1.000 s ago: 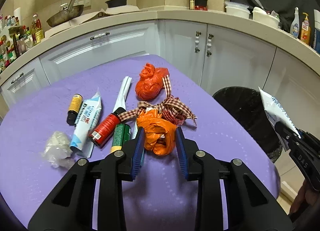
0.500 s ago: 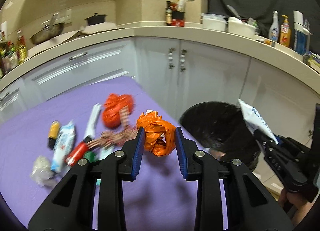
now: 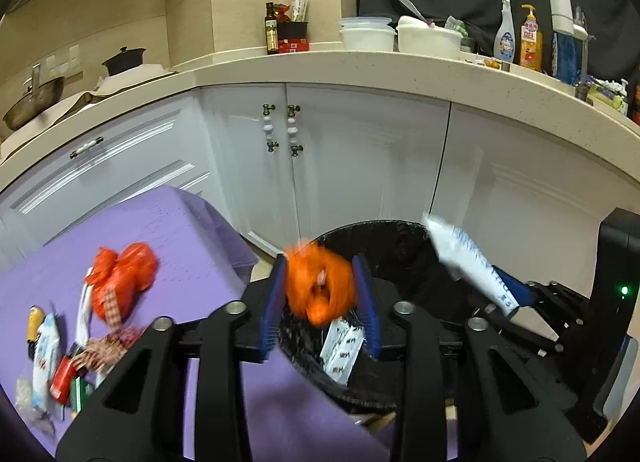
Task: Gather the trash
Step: 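Drop the orange bag into the bin with left while right releases the DHA tube, then return left gripper to the table and grasp the clear plastic bag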
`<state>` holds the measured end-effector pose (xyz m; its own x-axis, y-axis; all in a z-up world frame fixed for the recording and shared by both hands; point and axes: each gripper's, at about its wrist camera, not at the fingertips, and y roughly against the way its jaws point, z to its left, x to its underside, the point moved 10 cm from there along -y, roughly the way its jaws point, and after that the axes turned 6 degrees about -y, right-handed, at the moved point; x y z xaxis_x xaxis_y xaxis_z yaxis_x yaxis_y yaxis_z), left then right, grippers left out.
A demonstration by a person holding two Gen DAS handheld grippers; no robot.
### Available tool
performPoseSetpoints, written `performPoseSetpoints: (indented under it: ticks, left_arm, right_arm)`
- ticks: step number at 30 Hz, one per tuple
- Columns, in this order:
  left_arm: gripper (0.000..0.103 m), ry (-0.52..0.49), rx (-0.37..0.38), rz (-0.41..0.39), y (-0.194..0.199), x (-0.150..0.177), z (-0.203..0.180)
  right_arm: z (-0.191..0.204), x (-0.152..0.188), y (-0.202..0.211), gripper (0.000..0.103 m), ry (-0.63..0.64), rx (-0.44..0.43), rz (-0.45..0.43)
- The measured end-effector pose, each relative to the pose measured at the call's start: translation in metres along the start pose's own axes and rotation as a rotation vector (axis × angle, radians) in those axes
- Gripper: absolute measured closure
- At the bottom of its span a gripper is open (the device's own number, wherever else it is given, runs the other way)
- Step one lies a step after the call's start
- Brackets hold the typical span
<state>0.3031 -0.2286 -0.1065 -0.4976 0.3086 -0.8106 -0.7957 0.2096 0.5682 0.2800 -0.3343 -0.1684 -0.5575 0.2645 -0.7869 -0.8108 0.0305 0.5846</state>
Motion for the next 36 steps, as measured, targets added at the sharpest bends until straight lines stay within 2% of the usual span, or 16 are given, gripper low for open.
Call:
performPoseSetpoints:
  ticks: [1,6,13,18,26,36]
  left_arm:
    - [0.051,0.000,-0.004,0.005,-0.005,0.000,0.000]
    - [0.050,0.015,-0.006,0.018,-0.008,0.002,0.006]
    - [0.050,0.054,-0.028,0.012,0.013,0.008,0.029]
    - [0.049,0.058,-0.076,0.015,0.038,0.020,0.053]
    - [0.049,0.127,-0.186,0.031,0.085,0.056,0.117]
    - [0.046,0.229,-0.323,0.076,0.140,0.117,0.197]
  right_arm:
    - [-0.002,0.000,-0.002,0.051,-0.002,0.007,0.002]
    - [-0.006,0.002,0.000,0.051,-0.014,0.018,0.003]
    - [-0.001,-0.001,0.017,0.051,-0.020,0.014,-0.017]
    - [0.014,-0.007,0.032,0.050,-0.015,-0.010,-0.039]
    - [0.068,-0.003,0.053,0.049,0.025,-0.102,-0.046]
    - [0.156,0.029,0.067,0.048,0.123,-0.234,0.003]
